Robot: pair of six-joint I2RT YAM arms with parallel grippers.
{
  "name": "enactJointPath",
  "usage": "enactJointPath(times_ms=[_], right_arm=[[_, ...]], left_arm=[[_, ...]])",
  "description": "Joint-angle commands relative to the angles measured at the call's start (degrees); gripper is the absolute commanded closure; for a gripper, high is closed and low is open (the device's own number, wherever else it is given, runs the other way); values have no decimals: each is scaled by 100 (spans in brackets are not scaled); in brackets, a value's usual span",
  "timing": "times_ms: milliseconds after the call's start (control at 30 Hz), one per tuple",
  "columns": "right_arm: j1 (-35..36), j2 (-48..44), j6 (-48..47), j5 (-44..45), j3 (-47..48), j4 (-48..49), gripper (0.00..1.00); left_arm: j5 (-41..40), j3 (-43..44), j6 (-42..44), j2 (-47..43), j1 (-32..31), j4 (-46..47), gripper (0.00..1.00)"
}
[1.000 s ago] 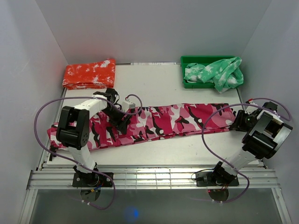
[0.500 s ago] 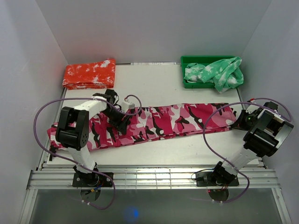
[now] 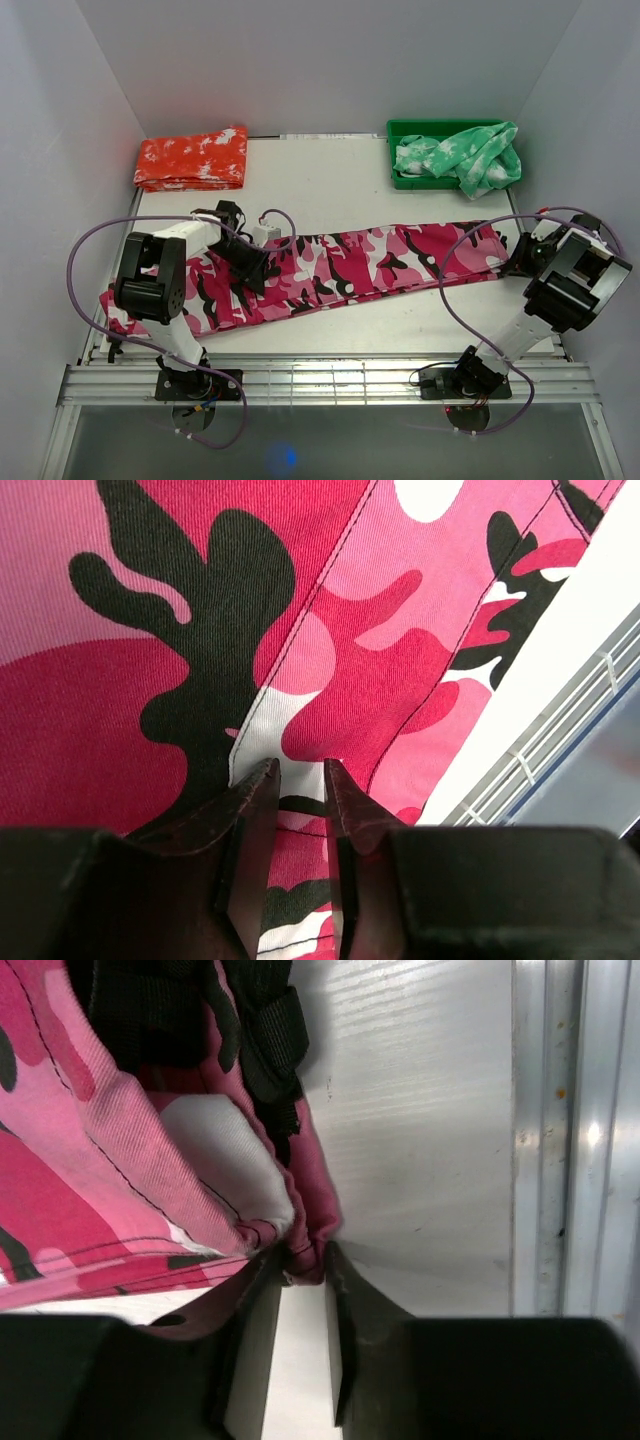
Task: Fold and stack the trousers
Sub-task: Fold the trousers
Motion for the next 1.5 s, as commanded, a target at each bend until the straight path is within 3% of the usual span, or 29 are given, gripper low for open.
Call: enactJointPath(times_ms=[0, 33, 200, 433, 800, 933, 1000, 1133, 1467], right_arm=[[-178, 90, -365, 82, 452, 25, 68], [-178, 46, -410, 55, 523, -72, 60], [-178, -218, -543, -549, 1171, -713, 54], [-125, 316, 2, -1017, 1516, -1030, 54], [86, 679, 205, -965, 1244, -1013, 54], [139, 696, 135, -851, 1218, -1066, 59], [147, 714, 91, -815, 1226, -1136, 67], [148, 635, 20, -719, 1253, -1224, 92], [139, -121, 90, -297, 1595, -1856, 92]], left_arm=[[-1026, -272, 264, 427, 48, -155, 60], [-1017, -237, 255, 445, 48, -155, 59], [-929, -52, 238, 463, 48, -190, 54], [-885, 115, 229, 524, 48, -251, 53], [-876, 115, 238, 454, 48, -304, 52], [-885, 133, 255, 480, 48, -304, 52], [-876, 150, 255, 498, 48, -296, 52], [-902, 177, 255, 507, 48, -260, 52], [-1025, 63, 369, 437, 48, -208, 52]])
